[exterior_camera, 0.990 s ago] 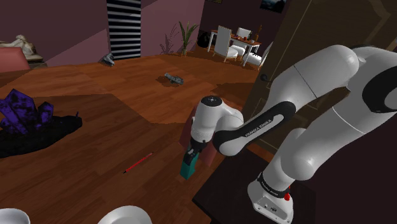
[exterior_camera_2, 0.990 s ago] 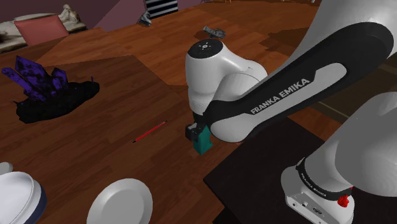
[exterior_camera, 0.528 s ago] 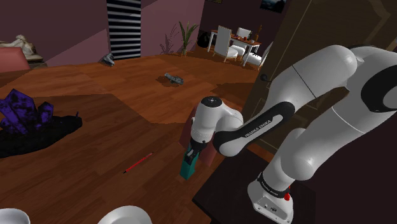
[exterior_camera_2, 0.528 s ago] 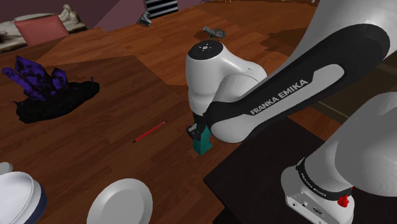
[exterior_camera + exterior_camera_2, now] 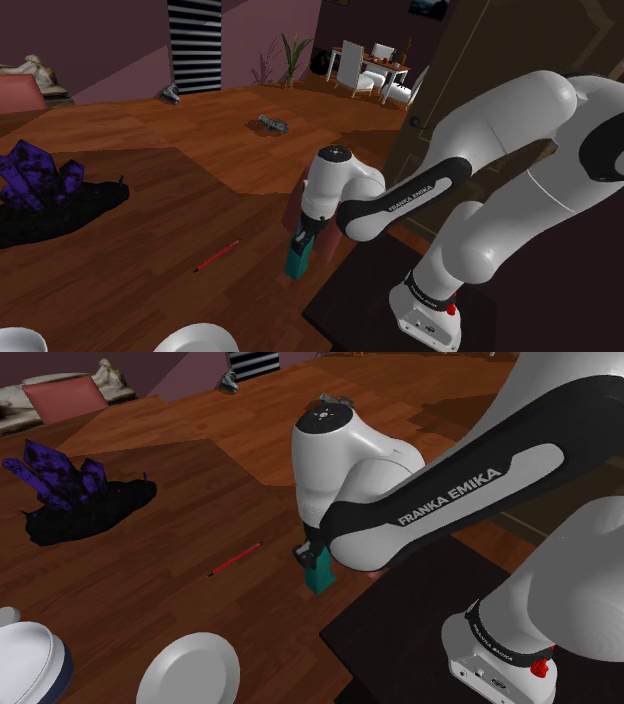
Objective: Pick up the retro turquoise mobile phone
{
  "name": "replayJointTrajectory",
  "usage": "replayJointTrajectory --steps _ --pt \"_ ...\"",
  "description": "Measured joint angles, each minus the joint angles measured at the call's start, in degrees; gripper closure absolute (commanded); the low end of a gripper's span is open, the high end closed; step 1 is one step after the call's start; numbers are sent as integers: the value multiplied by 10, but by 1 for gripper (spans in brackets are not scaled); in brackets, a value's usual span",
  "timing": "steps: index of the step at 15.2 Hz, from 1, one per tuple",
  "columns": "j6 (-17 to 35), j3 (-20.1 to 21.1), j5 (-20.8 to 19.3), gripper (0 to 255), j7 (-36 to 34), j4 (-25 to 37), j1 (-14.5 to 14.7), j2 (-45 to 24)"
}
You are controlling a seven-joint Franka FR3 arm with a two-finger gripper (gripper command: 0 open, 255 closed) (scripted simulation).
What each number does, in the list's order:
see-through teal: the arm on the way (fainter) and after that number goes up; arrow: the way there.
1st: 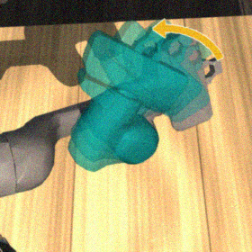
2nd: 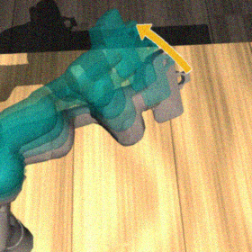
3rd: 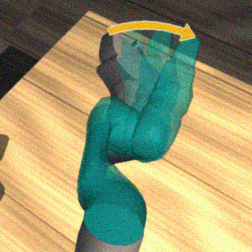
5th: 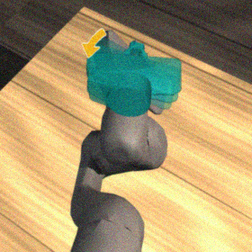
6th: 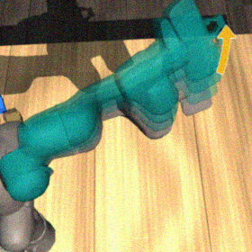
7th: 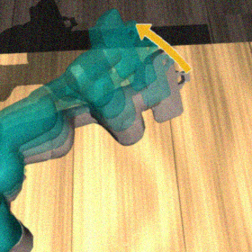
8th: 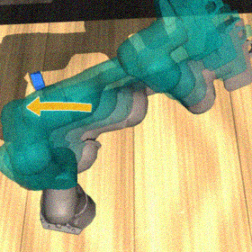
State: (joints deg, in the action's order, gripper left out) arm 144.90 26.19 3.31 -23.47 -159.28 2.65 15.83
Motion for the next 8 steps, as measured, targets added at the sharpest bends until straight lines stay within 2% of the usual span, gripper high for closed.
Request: replayJointTrajectory --steps 8 --pt "-82 -18 25 255 24 21 17 64"
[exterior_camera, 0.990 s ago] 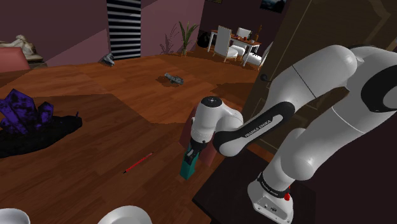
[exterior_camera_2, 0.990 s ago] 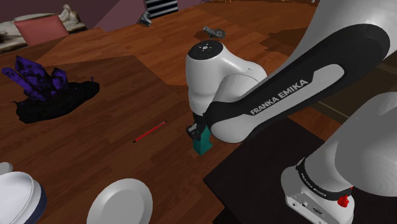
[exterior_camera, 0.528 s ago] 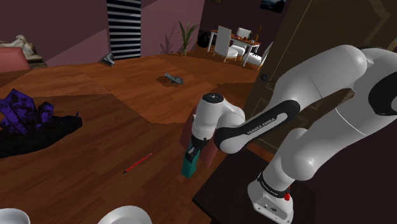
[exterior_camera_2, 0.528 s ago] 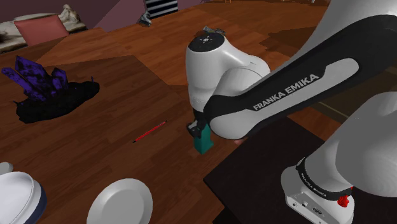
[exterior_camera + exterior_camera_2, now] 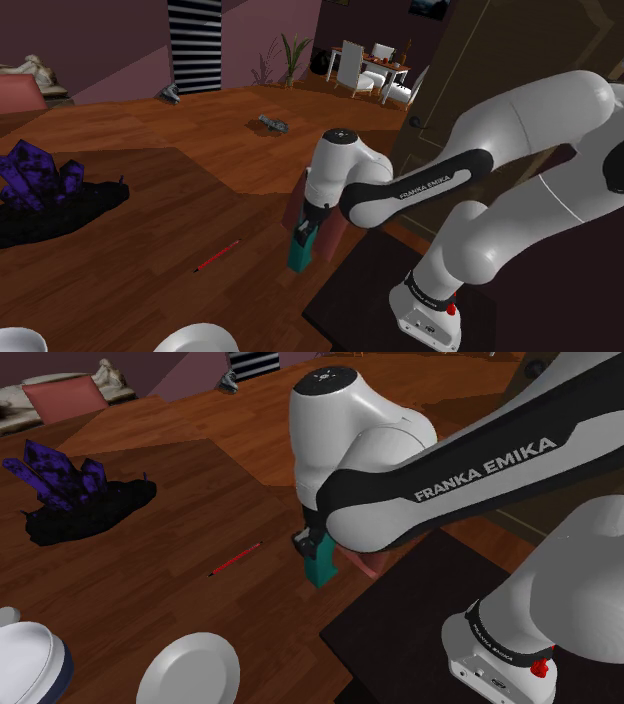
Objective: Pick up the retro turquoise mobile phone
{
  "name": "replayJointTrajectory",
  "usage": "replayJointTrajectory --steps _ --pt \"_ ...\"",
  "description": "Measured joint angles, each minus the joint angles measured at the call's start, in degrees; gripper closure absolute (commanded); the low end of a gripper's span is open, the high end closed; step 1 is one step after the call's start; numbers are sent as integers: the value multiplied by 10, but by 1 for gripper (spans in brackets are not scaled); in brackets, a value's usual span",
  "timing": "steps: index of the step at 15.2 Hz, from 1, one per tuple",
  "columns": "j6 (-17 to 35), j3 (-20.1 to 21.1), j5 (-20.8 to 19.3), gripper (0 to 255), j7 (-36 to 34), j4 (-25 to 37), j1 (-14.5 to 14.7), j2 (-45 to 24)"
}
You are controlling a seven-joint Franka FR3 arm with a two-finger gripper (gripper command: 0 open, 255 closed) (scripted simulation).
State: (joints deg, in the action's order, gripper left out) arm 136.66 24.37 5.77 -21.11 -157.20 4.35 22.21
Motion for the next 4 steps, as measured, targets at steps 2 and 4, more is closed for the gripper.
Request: replayJointTrajectory --steps 2,4 --pt "-20 -3 4 255 3 7 3 14" --pt "-34 -7 5 255 6 13 5 22"
